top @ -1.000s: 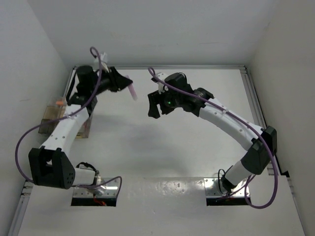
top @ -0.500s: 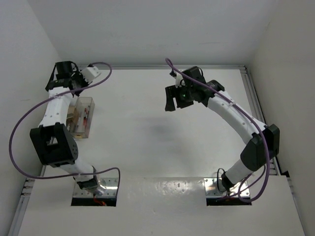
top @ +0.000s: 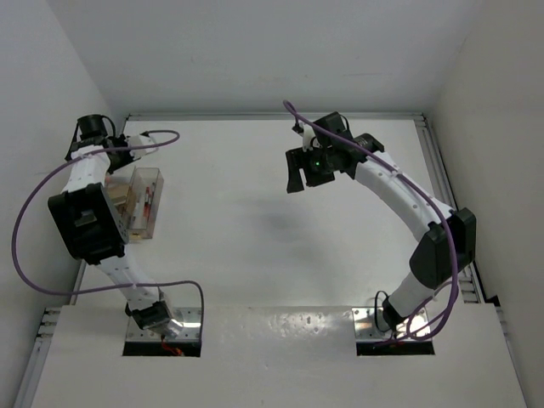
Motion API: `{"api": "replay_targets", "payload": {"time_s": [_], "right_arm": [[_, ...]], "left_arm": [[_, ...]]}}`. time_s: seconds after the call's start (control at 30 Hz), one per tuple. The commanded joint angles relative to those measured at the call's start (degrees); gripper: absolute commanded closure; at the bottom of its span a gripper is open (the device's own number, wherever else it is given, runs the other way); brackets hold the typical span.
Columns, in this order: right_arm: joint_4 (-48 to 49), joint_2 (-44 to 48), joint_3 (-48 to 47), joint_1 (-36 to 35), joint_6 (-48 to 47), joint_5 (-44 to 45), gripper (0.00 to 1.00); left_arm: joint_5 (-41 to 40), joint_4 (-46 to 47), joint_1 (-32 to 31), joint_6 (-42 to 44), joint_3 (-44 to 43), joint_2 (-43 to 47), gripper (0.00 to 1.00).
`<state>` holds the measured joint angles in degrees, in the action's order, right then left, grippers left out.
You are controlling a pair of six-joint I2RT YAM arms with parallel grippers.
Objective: Sort the stationery into containers
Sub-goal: Place the stationery in the storage box.
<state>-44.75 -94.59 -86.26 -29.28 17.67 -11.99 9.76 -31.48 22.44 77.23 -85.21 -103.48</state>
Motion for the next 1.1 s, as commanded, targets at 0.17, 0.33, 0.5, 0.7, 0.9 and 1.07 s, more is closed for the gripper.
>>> {"api": "replay_targets", "payload": {"time_s": [0.17,0.33,0.5,0.7,0.9,1.07], "right_arm": [[0.37,-0.6,-1.28,0.19,-1.5,0.39,0.33],[0.28,-1.3,-1.46,0.19,-1.41,0.3,0.33],[0.19,-1.74,-1.9,0.27,-1.59,0.74,0.33],[0.28,-1.83,-1.98,0.19,-1.5,0.74,0.33],[0.02,-1.92,-2.25,0.27,-1.76,0.83,0.32],[0.02,-1.22,-2.33,0.19,-2.03,0.83,0.32]], "left_arm": [[4.3,-0.06,3.49,5.83,-9.19,-7.69,1.0],[6.85,-0.85,4.28,6.88,-10.68,-9.54,0.92],[8.87,-2.97,4.28,7.76,-10.77,-9.55,0.89],[10.28,-6.04,4.28,8.29,-9.89,-9.19,0.77],[10.37,-7.53,4.28,6.44,-11.91,-10.34,0.43],[13.52,-9.12,4.55,1.71,-17.07,-8.32,0.34]]}}
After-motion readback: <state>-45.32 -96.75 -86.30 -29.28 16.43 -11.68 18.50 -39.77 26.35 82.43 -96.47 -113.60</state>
